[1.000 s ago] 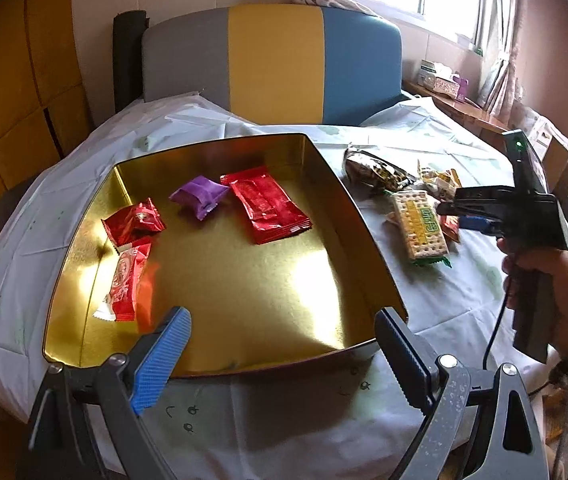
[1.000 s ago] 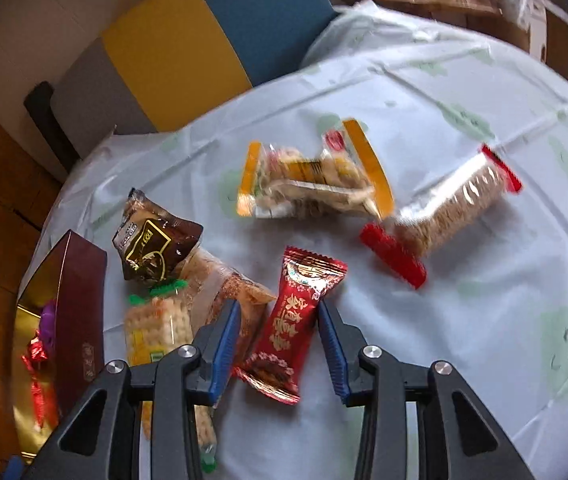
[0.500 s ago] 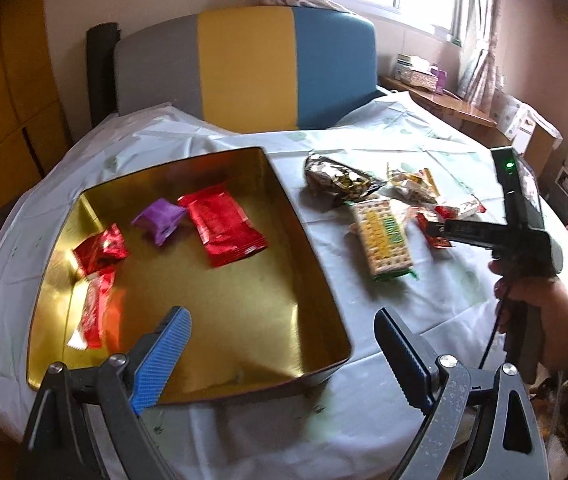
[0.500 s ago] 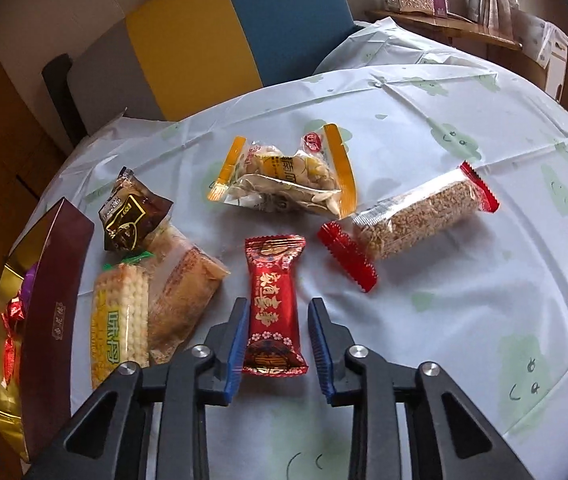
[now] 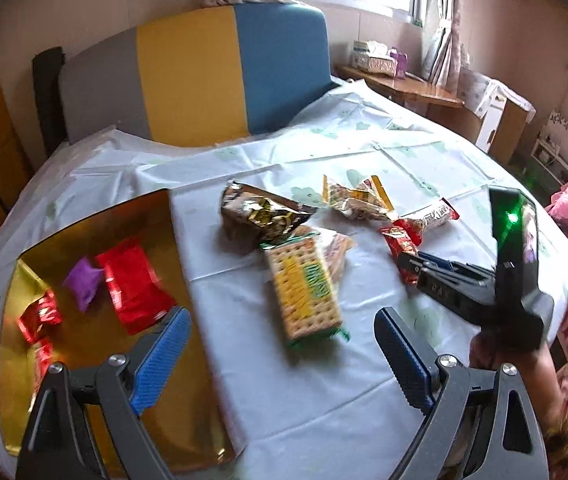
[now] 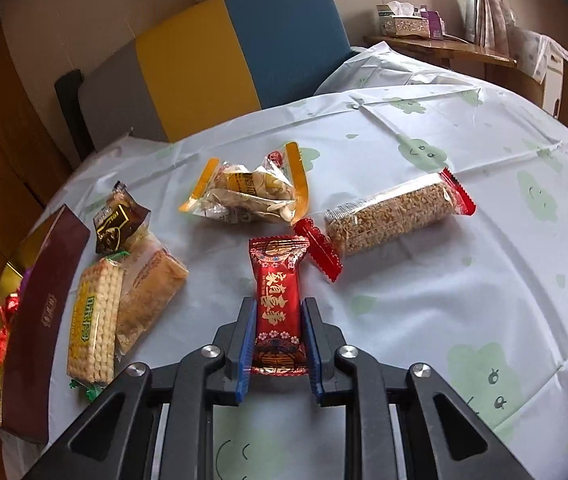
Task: Organize snacks
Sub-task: 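Grasp the red gold-printed candy with the right tool while the left tool reaches the cracker pack, then grasp the yellow-labelled cracker pack with the left tool and lift it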
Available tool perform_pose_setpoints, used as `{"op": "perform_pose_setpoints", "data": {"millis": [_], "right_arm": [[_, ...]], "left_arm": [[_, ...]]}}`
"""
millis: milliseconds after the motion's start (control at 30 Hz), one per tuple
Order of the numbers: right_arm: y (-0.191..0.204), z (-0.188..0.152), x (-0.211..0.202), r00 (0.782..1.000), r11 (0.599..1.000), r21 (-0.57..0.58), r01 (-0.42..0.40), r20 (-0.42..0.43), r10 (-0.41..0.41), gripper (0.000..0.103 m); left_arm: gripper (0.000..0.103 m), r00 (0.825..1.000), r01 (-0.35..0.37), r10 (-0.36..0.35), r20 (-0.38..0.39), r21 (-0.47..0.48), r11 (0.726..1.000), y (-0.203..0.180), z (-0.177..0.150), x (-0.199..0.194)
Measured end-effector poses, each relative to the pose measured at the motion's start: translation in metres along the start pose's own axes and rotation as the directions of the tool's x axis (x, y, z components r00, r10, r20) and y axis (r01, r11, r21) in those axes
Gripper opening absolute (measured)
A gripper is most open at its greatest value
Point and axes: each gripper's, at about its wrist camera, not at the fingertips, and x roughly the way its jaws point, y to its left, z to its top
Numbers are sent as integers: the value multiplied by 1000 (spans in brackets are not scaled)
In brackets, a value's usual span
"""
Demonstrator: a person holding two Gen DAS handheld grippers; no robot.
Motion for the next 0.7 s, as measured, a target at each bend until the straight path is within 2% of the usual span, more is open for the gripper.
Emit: {"op": "perform_pose_setpoints", "data": {"millis": [167, 233, 433, 567, 600, 633, 700], "right_arm": [[-1, -2, 2, 1000, 1000, 0, -5, 14, 5, 23], [1, -1, 6, 1000, 1000, 7, -13, 18, 13, 23], [-7, -3, 4, 998, 998, 36, -50, 26, 49, 23], [-9, -4, 4, 998, 997, 44, -61, 30, 60, 23], [-9, -4, 4, 998, 997, 46, -64, 31, 62, 23], [-10, -4, 4, 997, 997, 48, -66, 32, 65, 23], [-10, -4, 4, 997, 996, 50, -71, 34, 69, 23]], "left_arm": [[93, 997, 24, -25, -70, -13, 1000, -13, 12, 39], [92, 995, 12, -15, -103, -34, 999, -13, 16, 56], [76, 988, 52, -65, -142, -90, 995, -12, 21, 85], [73, 987, 53, -69, -146, -112, 992, -8, 14, 98], [68, 987, 49, -65, -149, -112, 993, -8, 13, 101], [58, 987, 43, -60, -152, -109, 993, -7, 11, 104], [51, 986, 27, -43, -161, -101, 994, -7, 8, 107]]}}
